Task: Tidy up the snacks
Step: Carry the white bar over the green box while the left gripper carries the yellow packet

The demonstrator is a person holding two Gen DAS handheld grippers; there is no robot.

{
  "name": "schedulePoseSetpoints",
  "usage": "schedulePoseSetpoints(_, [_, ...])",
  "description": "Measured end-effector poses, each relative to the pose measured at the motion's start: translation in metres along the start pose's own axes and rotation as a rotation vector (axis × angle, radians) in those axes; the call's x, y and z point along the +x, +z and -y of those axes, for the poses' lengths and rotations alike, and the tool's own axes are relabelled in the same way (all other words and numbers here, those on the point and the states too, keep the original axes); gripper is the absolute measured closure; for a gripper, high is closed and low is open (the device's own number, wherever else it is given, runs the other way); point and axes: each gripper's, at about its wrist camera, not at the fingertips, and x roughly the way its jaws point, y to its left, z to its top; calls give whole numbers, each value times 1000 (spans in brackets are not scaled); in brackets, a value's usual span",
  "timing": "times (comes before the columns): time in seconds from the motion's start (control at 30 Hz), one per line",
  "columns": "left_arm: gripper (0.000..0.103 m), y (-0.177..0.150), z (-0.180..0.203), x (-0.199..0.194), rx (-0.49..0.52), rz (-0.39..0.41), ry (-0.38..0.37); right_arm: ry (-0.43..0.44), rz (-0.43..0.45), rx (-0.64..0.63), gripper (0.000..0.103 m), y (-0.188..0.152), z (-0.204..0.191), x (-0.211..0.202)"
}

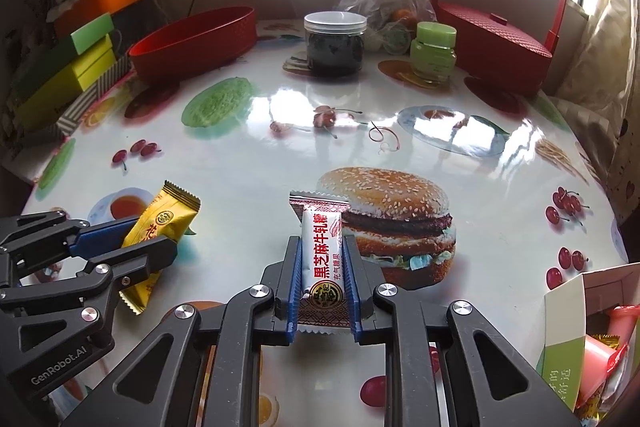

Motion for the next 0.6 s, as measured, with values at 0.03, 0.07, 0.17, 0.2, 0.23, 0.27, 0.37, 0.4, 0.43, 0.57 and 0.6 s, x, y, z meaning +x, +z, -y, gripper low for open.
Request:
schedulePoseSetpoints(0.03, [79, 0, 0, -1, 0, 1, -1, 1, 2, 1, 85, 0, 0, -1])
schedulePoseSetpoints(0.07, [79, 1, 0, -1, 0, 3, -1, 1, 4, 2, 85, 0, 0, -1])
schedulePoseSetpoints(0.17, [79, 2, 2, -4, 3, 9, 0, 0, 10, 7, 85, 0, 1, -4])
schedulePoseSetpoints(0.2, [79, 2, 2, -5, 4, 11, 0, 0, 12, 9, 85, 0, 2, -6])
schedulePoseSetpoints(0.23, [79, 2, 2, -6, 5, 12, 0, 1, 15, 11, 85, 0, 2, -7])
schedulePoseSetpoints(0.27, [79, 2, 3, -7, 6, 14, 0, 1, 18, 13, 85, -1, 3, -8])
schedulePoseSetpoints(0.37, [79, 3, 5, -10, 9, 22, -1, -1, 25, 17, 85, -1, 4, -13])
schedulePoseSetpoints(0.4, [79, 4, 6, -12, 10, 26, -2, -1, 29, 18, 85, -1, 4, -14])
schedulePoseSetpoints(0.43, [79, 4, 7, -13, 12, 29, -3, -1, 31, 19, 85, -1, 5, -16])
schedulePoseSetpoints(0.57, [79, 3, 9, -16, 13, 31, -5, -3, 41, 26, 85, -3, 6, -22])
schedulePoseSetpoints(0.6, [79, 4, 10, -17, 13, 31, -6, -3, 42, 27, 85, -3, 7, -23])
